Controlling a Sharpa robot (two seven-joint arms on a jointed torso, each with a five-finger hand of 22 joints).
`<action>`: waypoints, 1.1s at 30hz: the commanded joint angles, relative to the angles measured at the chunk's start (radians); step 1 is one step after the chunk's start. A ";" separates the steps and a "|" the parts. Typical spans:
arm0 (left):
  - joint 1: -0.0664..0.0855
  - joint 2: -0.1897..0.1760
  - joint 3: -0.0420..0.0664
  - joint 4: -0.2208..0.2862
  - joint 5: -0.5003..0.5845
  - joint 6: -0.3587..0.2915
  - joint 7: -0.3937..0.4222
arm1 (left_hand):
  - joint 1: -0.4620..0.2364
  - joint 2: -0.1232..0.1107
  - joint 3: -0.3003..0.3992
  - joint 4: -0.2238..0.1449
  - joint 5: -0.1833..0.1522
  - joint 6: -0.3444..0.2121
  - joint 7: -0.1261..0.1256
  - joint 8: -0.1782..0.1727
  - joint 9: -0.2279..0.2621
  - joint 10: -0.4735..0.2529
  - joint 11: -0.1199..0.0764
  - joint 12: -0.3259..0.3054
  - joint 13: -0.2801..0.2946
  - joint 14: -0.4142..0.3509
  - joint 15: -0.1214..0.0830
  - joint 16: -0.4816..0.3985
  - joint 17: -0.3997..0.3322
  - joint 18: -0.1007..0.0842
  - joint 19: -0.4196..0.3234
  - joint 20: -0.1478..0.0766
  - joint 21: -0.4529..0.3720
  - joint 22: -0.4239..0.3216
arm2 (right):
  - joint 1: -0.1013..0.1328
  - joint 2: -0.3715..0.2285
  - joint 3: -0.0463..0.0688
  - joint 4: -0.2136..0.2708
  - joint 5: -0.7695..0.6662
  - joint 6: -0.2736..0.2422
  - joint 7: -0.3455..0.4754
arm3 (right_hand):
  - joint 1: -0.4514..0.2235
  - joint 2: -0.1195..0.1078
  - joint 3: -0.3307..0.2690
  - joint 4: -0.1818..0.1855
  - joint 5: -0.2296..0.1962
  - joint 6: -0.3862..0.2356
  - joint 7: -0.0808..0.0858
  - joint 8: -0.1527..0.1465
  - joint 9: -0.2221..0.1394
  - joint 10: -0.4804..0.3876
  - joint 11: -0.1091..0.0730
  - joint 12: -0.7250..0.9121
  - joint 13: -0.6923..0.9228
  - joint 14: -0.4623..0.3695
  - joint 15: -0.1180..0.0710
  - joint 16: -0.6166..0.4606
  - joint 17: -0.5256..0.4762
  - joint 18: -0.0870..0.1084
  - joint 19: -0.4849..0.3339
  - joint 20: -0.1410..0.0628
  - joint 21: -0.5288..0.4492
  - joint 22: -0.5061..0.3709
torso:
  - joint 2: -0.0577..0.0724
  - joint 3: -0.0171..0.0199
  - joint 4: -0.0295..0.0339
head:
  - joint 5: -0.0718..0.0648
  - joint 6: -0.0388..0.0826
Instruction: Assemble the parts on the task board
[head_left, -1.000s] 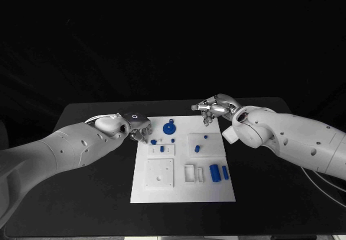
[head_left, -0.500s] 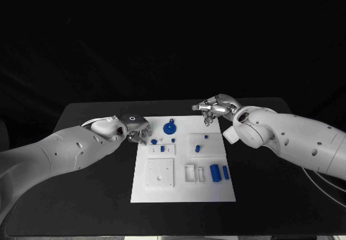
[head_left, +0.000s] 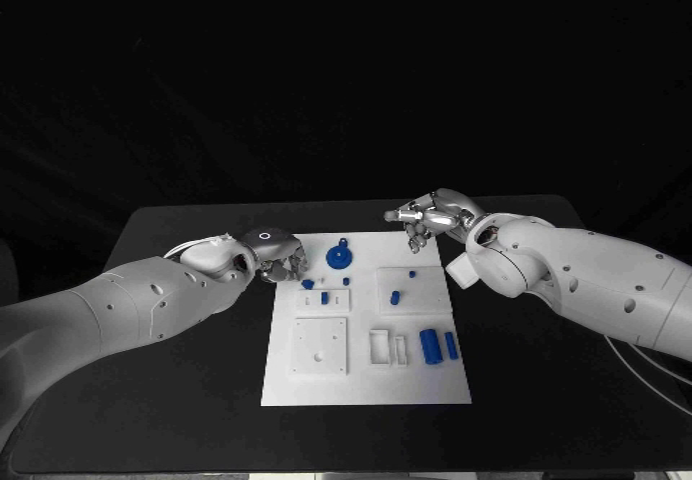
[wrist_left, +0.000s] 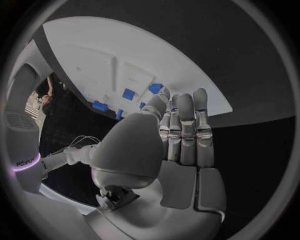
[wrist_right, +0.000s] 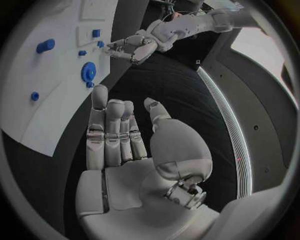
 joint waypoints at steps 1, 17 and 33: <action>0.000 -0.001 0.001 0.010 0.056 -0.019 0.023 | -0.010 0.002 0.006 -0.004 0.004 -0.004 0.000 -0.004 -0.001 0.002 0.001 -0.004 -0.001 0.000 -0.005 -0.002 0.001 -0.017 0.001 -0.002 -0.003 0.020 | -0.001 -0.001 0.000 0.002 -0.007 0.011 0.007 | -0.004 -0.002 0.004 0.000 0.006 0.006 -0.001 -0.003 -0.001 0.003 -0.006 0.002 0.001 0.000 -0.005 0.000 0.000 0.000 0.007 0.001 -0.002 0.001 | 0.000 0.0008 -0.0001 | -0.004 -0.001; -0.001 -0.003 0.001 0.028 0.074 0.059 0.011 | -0.067 -0.069 -0.035 0.013 -0.022 -0.062 -0.002 -0.003 -0.001 -0.043 0.014 -0.005 -0.001 -0.018 0.004 0.003 0.001 -0.022 0.003 0.004 -0.035 0.013 | -0.001 -0.004 0.000 0.004 -0.007 0.009 0.005 | -0.004 -0.002 0.004 0.000 0.006 0.006 -0.001 -0.003 -0.001 0.003 -0.006 0.002 0.001 0.000 -0.005 0.000 0.000 0.000 0.007 0.001 -0.002 0.001 | 0.000 -0.0009 0.0012 | -0.007 -0.003; -0.007 0.023 0.001 0.003 0.075 0.069 -0.014 | -0.045 -0.049 -0.100 0.065 -0.017 -0.054 0.008 -0.003 -0.001 -0.044 0.021 0.000 0.000 -0.015 0.008 0.008 -0.003 -0.020 0.027 0.006 -0.074 0.018 | -0.001 -0.001 0.000 0.004 -0.007 0.009 0.005 | -0.004 -0.002 0.004 0.000 0.006 0.006 -0.001 -0.003 -0.001 0.003 -0.006 0.002 0.001 0.000 -0.005 0.000 0.000 0.000 0.007 0.001 -0.002 0.001 | 0.000 -0.0003 0.0000 | -0.004 -0.004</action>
